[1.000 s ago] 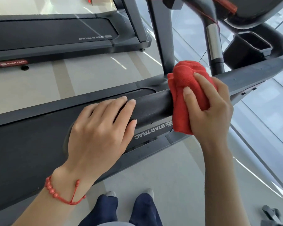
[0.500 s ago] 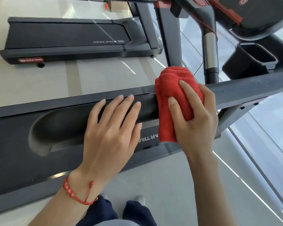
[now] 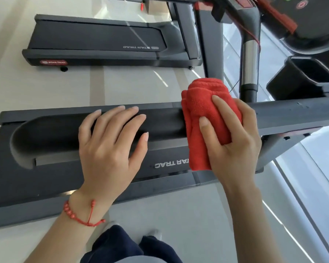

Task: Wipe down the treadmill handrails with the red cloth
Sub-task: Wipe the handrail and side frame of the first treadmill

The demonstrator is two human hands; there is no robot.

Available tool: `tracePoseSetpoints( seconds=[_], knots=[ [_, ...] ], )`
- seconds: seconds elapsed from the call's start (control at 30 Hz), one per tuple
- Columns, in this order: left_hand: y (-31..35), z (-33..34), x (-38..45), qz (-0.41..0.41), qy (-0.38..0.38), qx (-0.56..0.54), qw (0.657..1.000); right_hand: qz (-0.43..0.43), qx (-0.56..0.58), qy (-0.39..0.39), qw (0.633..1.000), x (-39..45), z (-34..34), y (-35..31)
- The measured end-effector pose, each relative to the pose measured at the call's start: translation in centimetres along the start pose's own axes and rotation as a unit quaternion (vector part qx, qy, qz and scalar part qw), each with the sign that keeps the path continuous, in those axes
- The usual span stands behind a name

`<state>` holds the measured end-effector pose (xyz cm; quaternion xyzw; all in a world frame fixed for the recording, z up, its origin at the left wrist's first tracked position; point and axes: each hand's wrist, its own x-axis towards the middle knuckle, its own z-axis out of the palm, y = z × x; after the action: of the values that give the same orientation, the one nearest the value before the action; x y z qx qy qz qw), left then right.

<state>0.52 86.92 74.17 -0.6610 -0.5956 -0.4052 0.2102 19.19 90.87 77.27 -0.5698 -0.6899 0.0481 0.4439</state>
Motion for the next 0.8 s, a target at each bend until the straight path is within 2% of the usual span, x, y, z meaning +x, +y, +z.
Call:
tracePoseSetpoints(
  seconds=[0.2, 0.3, 0.4, 0.63, 0.8],
  knots=[
    [1.0, 0.3, -0.1, -0.016, -0.003, 0.028, 0.999, 0.021, -0.002, 0.029, 0.999, 0.5, -0.5, 1.3],
    [2.5, 0.9, 0.2, -0.01, -0.009, 0.031, 0.999, -0.028, -0.009, -0.008, 1.0, 0.1, -0.2, 0.9],
    [4.3, 1.6, 1.0, 0.004, -0.025, 0.016, 1.0, -0.035, 0.011, -0.035, 0.999, 0.6, -0.7, 1.8],
    [5.7, 3.2, 3.0, 0.031, -0.049, -0.015, 0.998, 0.047, -0.013, 0.045, 0.998, 2.1, -2.6, 4.5],
    [5.7, 3.9, 2.6, 0.048, -0.039, 0.003, 0.998, 0.0, -0.015, 0.01, 1.0, 1.4, -2.0, 3.7]
  ],
)
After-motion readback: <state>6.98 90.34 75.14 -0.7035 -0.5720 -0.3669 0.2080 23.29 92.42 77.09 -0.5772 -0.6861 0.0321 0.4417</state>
